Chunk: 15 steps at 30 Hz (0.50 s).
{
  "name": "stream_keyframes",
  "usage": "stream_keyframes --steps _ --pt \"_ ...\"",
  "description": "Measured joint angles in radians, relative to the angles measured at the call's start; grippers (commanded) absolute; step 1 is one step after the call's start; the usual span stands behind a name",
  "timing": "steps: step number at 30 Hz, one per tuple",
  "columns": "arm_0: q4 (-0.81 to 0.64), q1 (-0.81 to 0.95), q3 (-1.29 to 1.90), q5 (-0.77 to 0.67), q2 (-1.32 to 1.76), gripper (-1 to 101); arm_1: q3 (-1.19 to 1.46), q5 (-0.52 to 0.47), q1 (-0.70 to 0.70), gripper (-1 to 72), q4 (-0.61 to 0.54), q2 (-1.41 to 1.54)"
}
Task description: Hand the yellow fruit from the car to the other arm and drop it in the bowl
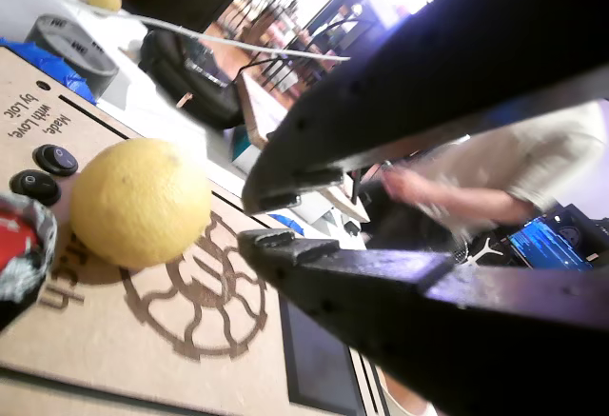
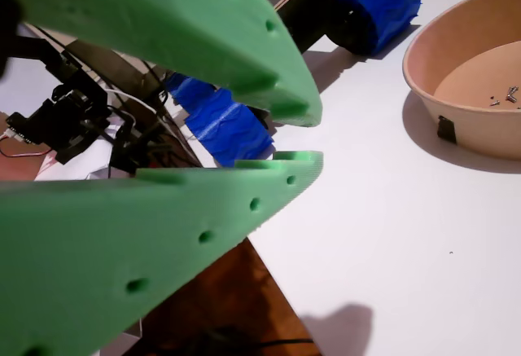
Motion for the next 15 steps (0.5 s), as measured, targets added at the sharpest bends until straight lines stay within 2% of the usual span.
stream_keyframes --steps 6,15 --pt "0.098 0.0 -0.166 0.0 -0.15 0 0.0 0.0 0.0 0.0 0.0 0.0" --pt "0.109 -0.04 -0.273 0.0 -0.293 0 0.0 0.0 0.0 0.0 0.0 0.0"
